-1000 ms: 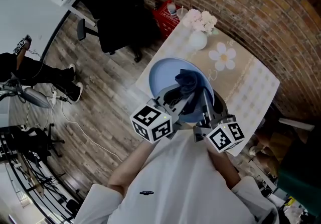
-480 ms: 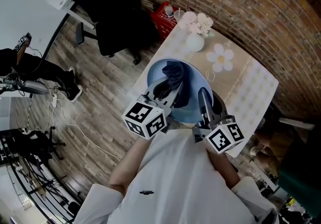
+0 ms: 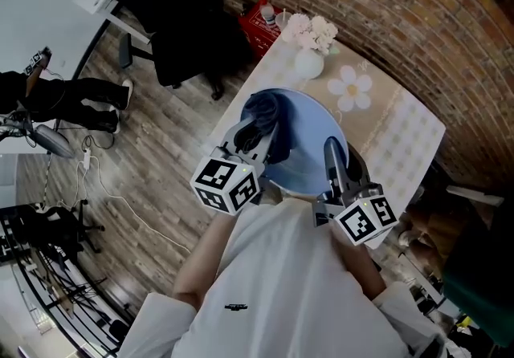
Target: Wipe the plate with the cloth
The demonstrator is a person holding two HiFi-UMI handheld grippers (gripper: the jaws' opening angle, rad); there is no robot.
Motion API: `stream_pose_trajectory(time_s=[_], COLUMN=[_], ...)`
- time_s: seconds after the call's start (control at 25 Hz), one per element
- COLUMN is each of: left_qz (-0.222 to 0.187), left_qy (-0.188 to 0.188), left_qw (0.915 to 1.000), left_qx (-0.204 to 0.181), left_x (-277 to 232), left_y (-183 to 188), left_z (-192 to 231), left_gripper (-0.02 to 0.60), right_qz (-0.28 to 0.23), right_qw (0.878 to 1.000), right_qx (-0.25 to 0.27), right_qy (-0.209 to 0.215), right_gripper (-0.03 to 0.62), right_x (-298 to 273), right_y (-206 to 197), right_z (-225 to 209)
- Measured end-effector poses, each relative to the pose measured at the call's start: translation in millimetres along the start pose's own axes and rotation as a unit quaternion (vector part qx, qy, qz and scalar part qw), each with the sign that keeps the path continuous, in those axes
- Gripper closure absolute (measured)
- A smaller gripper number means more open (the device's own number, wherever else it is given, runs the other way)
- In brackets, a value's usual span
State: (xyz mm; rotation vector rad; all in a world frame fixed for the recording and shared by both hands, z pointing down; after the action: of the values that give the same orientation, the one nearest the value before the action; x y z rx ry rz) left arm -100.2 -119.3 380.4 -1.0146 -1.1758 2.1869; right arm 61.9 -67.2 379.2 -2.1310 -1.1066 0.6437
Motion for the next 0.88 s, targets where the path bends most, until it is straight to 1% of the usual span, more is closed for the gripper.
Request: stream_pose_trajectory(time_s=[0.16,0.32,0.44,0.64,0.88], left_qz=[0.015,0.027,0.035,0.041,0.035], left_qy=[0.007,0.009,0.004,-0.011,-0.026], left_qw=[0.9998,0.9991,0.9986,0.9982,0.9986], left_qx=[-0.007,-0.033,-0.04,-0.041,-0.028], left_x=[3.0,-4.3,-7.1,-6.9,3.1], left_y=[-11.4,-12.0,-15.8,-24.5,-29.7], left_z=[1.8,-2.1,-7.8,-19.7,-31.1], left_gripper=[0.52,0.52,0.52,0.52,0.52], right_qz=[-0.007,-0.021,-0.032,-0.045,-0.05], right_qw=[1.0,1.0,0.999,0.999,0.998], right_qx=[-0.004,-0.007,-0.008,-0.009,-0.004], right_qy=[-0.01,-0.017,-0.023,-0.029,-0.032], right_gripper=[0.536,0.536,0.536,0.536,0.536], right_x=[7.1,10.3,12.4,18.1,22.9], right_y=[1.6,12.4,17.1,17.5,14.3], right_z=[-0.5,-6.4,-9.1,-9.9,-0.3])
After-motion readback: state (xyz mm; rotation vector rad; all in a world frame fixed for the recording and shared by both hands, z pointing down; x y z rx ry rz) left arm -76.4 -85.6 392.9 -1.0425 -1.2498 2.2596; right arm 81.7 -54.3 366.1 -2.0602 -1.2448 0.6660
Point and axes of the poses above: the fingertips, and each gripper's own axes: x backward along the fingers, z to its left, y out of its top, the point moved 4 cm from there along x, backward along the fingers, and after that the axes turned 6 degrees about z, right-handed, at the moved point
